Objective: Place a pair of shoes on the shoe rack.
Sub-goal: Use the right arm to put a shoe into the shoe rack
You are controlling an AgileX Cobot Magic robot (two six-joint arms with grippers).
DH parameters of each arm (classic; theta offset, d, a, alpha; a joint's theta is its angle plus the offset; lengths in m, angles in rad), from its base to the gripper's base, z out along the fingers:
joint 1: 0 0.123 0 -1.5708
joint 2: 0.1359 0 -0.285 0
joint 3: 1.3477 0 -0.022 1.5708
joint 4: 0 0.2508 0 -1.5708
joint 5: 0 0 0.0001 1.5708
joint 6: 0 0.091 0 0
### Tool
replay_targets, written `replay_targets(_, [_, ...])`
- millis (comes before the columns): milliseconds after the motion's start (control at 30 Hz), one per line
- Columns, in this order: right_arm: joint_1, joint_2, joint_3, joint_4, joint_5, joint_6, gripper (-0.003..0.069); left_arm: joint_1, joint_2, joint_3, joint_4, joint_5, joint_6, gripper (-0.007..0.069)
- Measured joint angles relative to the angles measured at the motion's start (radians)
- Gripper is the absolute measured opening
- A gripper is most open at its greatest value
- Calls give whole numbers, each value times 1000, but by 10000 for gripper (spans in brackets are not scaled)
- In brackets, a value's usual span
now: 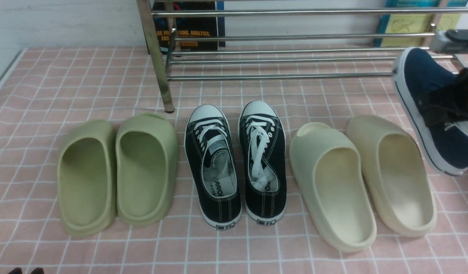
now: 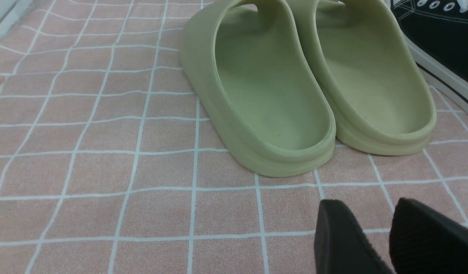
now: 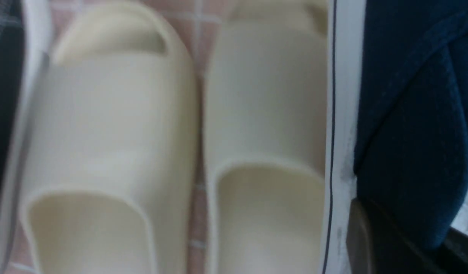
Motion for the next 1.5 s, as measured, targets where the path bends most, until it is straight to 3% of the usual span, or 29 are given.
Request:
replay_targets(567, [0, 573, -852, -39, 230, 8, 22, 0, 0, 0, 0, 0, 0, 239])
replay_targets(967, [4, 645, -965, -38, 272, 29, 29, 0, 0, 0, 0, 0, 0, 239])
replay_targets(1167, [7, 645, -965, -63, 261, 26, 122, 0, 0, 0, 0, 0, 0, 239])
replay_targets(1367, [2, 617, -964, -97, 253, -13, 352, 0, 0, 0, 0, 1, 0, 239])
replay_targets(1500, [2, 555, -964, -93, 275, -17, 422, 0, 0, 0, 0, 1, 0, 239])
